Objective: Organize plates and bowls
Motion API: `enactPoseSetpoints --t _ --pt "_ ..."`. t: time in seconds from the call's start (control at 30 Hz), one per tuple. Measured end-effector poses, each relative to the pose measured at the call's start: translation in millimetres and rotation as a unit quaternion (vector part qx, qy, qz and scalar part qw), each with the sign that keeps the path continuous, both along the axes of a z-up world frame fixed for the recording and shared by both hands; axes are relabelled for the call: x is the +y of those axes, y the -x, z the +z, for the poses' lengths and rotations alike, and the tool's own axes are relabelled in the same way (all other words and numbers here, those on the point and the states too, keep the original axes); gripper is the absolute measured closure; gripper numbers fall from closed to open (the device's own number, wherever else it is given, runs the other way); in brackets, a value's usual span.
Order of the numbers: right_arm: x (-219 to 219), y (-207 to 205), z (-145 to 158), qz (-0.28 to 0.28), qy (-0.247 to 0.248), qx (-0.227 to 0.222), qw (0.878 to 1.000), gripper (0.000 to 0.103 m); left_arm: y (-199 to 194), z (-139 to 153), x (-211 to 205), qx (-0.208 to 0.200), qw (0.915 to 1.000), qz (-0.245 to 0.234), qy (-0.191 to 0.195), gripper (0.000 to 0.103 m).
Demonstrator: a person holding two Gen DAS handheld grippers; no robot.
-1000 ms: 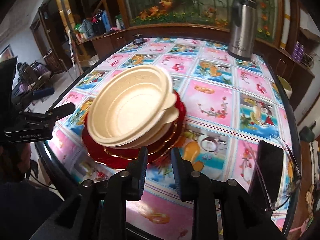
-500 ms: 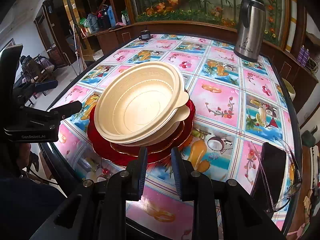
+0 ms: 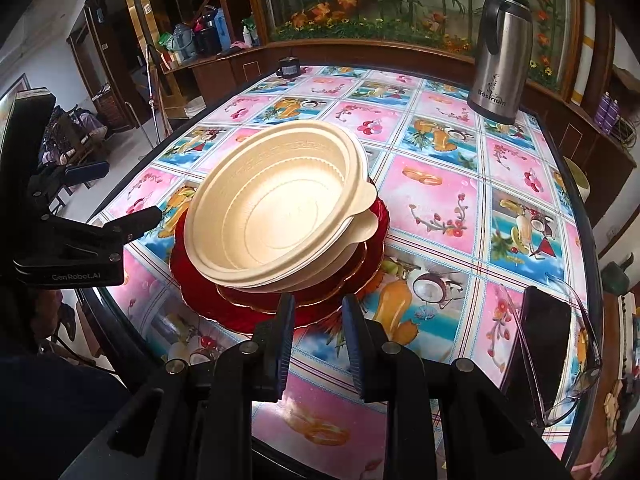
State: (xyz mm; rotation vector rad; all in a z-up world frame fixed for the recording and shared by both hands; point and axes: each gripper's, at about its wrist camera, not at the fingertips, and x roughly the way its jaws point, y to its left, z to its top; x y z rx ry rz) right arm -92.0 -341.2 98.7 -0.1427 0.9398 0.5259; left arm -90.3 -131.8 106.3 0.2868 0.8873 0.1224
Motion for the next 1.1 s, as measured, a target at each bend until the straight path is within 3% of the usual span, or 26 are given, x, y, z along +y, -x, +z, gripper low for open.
enactPoseSetpoints --t 0.57,0.8,1.1 --pt "4.2 1.6 0.6 0.007 0.003 -0.005 1.0 0.076 -1.7 -3.6 3.3 0.013 0.9998 -0.002 0.015 0.0" --pt "4.6 2.0 0.9 0.005 0.002 -0.007 1.0 0.07 -1.2 -3.4 3.8 0.013 0.9998 -0.002 0.014 0.0" --pt "4.5 1.8 1.0 0.006 0.002 -0.007 1.0 0.07 -0.8 -3.3 3.9 0.014 0.9998 -0.003 0.015 0.0"
